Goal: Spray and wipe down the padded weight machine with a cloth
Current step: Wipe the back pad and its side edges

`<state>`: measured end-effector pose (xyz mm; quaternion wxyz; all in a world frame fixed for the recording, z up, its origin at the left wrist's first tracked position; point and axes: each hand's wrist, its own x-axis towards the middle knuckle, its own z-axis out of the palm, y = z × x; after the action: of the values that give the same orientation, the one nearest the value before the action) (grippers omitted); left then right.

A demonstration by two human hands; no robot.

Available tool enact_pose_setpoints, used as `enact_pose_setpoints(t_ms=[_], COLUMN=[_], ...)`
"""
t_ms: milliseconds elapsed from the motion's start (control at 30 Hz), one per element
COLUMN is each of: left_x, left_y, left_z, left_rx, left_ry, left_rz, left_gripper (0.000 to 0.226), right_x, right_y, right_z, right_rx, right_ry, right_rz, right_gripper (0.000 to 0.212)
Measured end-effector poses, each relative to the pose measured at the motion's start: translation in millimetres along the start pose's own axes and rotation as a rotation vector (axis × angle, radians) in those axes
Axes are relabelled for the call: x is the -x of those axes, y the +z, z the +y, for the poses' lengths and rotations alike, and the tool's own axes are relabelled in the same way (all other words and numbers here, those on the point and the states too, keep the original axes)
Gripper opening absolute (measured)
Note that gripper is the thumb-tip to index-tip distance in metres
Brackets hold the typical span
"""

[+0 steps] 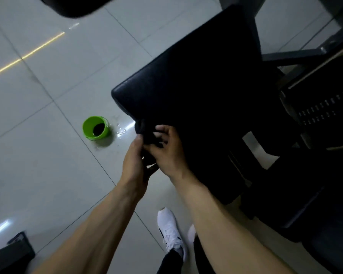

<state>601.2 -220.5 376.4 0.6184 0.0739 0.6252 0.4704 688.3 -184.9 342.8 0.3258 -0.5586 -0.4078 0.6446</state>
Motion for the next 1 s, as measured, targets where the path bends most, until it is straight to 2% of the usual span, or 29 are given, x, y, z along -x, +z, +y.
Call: enact_pose_setpoints(t_ms=[67,133,233,300,367,433,533,700,833,900,1000], left_x=[-4.5,-11.1,-26.8,-42.7,-55.2,-70.9,-105.4,-153.1,-163.5,-158.0,-138.8], left_y=[-0.4,-1.8,-4.3,-13.4,-18.5,-16.8,-4.6,2.4,3.5,5.3,15.9], left_z=[8.4,7.6,6.4,7.8,10.6,9.7,15.2,21.8,-7.6,-37.1,-94.6], left_rx=[0.037,0.122,0.299,0.388,0.428,0.385,0.295,0.202,0.203,0.129,0.046], left_ry=[0.030,0.024,0.016,0.049,0.104,0.200,0.422,0.685,0.780,0.810,0.872], left_rz=[-0.046,-0.008,0.183,0.292,0.338,0.331,0.285,0.394,0.437,0.439,0.327], left_gripper=[0.030,0.028,0.027,0.027,0.021,0.013,0.020,0.017,0.026,0.035,0.032], right_x=[2.3,0.0,-10.5,-25.0,-42.2,-55.6,-67.2,-76.1,-86.4,-86.7,-87.1], right_y=[-0.5,-5.4,-20.8,-37.3,-62.1,-86.7,-101.1,-103.6,-105.3,-104.5,-105.4], right_z=[-9.6,-15.8,-20.2,-7.6,18.1,49.3,73.4,86.5,91.5,92.7,96.6], right_rx=[0.011,0.183,0.610,0.917,1.207,1.383,1.366,1.277,1.187,1.154,1.119], right_ry=[-0.040,-0.150,-0.488,-0.612,-0.677,-0.780,-0.943,-1.070,-1.121,-1.113,-1.114], right_rz=[-0.056,-0.084,0.029,0.089,0.049,-0.024,0.004,0.062,0.068,0.071,0.070], right_gripper=[0.031,0.030,0.034,0.039,0.049,0.058,0.058,0.057,0.055,0.054,0.052])
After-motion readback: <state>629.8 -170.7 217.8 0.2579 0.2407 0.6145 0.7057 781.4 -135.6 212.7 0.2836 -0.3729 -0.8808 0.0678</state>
